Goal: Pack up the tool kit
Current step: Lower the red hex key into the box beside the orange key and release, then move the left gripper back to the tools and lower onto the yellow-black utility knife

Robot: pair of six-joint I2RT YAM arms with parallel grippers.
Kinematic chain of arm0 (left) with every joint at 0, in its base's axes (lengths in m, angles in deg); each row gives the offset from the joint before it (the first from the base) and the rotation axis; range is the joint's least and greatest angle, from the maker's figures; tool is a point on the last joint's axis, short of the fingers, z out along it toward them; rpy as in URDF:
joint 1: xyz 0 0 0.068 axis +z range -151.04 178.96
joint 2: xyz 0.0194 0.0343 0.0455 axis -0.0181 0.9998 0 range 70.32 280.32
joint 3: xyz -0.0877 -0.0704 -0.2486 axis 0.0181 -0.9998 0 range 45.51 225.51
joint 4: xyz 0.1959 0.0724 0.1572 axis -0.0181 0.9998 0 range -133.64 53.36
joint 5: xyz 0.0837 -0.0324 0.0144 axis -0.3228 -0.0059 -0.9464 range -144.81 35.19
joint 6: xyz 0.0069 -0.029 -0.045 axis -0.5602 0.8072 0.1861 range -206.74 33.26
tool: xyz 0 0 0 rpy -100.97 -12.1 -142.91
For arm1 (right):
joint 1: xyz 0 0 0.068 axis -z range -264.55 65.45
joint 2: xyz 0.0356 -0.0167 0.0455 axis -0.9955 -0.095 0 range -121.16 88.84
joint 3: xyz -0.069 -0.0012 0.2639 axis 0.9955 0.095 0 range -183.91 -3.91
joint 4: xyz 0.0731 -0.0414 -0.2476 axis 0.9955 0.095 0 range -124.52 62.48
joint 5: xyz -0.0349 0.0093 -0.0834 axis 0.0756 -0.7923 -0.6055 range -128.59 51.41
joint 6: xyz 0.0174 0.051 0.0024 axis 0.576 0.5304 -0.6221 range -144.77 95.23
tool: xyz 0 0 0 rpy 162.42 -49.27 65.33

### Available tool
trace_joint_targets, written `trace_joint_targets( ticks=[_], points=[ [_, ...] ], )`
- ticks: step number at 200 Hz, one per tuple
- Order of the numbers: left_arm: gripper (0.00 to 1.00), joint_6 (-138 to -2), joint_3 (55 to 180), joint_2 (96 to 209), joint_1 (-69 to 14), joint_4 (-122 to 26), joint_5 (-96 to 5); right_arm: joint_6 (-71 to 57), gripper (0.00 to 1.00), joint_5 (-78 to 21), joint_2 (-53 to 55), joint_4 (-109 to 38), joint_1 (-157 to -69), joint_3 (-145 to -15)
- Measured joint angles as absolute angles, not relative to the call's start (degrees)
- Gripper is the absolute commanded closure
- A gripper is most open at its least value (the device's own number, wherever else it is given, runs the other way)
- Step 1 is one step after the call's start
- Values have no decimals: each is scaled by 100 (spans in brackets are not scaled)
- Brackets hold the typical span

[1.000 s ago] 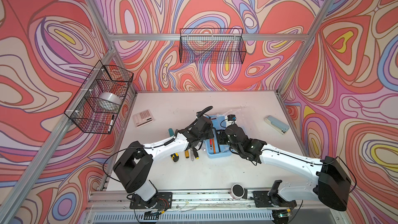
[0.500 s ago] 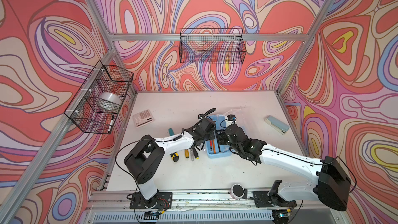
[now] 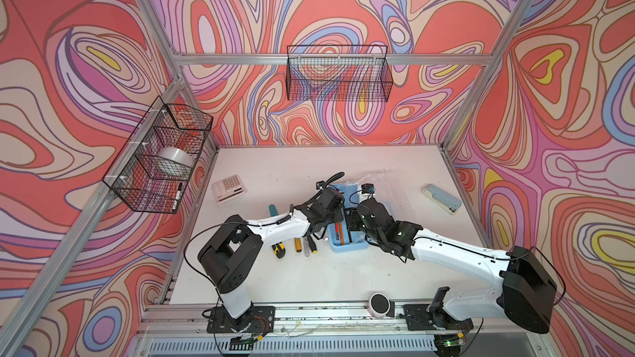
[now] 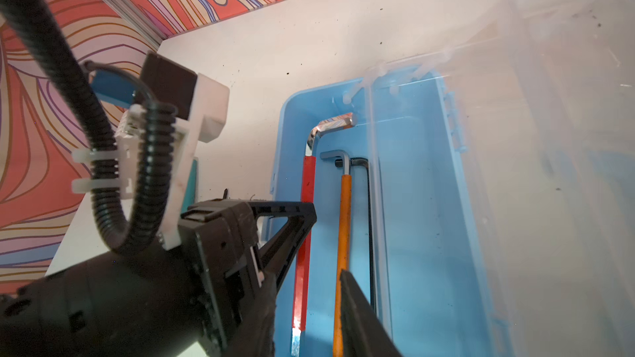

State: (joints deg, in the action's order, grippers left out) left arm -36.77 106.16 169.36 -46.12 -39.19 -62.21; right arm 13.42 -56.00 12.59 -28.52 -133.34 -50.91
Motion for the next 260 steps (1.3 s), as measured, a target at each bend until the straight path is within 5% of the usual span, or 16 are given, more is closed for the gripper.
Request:
trace_joint_targets(
  ticks=[31, 72, 192, 260],
  points=[
    [100, -3675, 10616, 16998, -4612, -3917, -6212, 1342, 68, -5600, 1259, -2852, -13334, -5091],
    [80, -3668, 10618, 17092, -4612, -3941, -6153, 1342, 68, -5600, 1259, -2852, -13334, -5091],
    [78, -3723, 10600, 17054, -4612, -4046, -6124, 1347, 68, -5596, 1259, -2854, -13334, -5082],
    [53, -3922, 10417, 16390, -4612, -3954, -6398, 1211, 62, -5559, 1410, -2760, -13334, -5084]
  ],
)
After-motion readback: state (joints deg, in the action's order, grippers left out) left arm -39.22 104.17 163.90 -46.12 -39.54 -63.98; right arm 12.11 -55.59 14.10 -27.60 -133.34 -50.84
